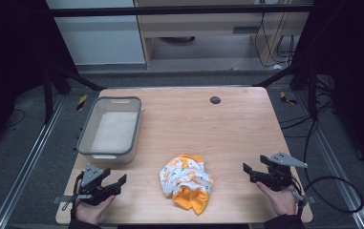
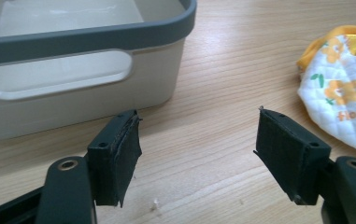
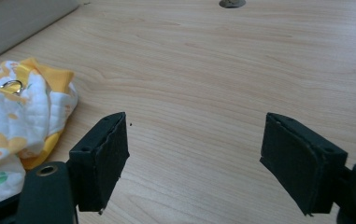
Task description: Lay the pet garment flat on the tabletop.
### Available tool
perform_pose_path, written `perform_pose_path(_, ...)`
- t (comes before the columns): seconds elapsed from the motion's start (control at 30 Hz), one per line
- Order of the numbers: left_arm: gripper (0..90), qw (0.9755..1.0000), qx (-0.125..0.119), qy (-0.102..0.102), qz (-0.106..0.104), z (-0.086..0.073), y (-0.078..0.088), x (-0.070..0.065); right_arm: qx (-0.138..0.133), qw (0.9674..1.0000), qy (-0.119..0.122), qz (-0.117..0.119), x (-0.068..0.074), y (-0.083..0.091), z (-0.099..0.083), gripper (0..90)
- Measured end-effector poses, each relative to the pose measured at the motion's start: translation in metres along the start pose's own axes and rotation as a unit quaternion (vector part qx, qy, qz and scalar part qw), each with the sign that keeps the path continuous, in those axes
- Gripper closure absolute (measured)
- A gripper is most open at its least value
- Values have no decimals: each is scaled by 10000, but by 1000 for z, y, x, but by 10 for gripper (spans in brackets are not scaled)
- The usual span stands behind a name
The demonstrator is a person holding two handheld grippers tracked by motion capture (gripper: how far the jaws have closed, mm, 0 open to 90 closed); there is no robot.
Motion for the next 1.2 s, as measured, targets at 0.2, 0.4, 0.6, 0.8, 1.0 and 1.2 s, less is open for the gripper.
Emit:
perform_pose_path(0.2,312,9999,-17,-87,-145,4,2,-6,37,9999,118,63,6,-2,6,248)
perform_pose_path(0.4,338,9996,-10,-115,-250,8,4,-10,15,9994,210,281,14,-5,12,259)
perform_pose_path(0.6,355,9991,-86,-193,-364,20,7,-19,13,9982,317,516,25,-12,22,283)
perform_pose_path(0.8,372,9983,-146,-287,-480,30,8,-27,-17,9971,373,656,32,-16,32,307)
perform_pose_path(1.0,388,9972,-155,-418,-603,38,3,-40,-10,9959,428,792,41,-26,42,332)
perform_pose_path(1.2,395,9963,-155,-537,-655,43,-3,-51,54,9950,462,885,49,-37,48,348)
Point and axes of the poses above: each handheld gripper's, and its own axes: y roughly backward along the jaws, z roughly out of its top, x roughly to its left, the point moved 6 cm from there along -y, roughly forward along the jaws, and after that the axes turned 15 degrees about z, right-handed, at the moved point
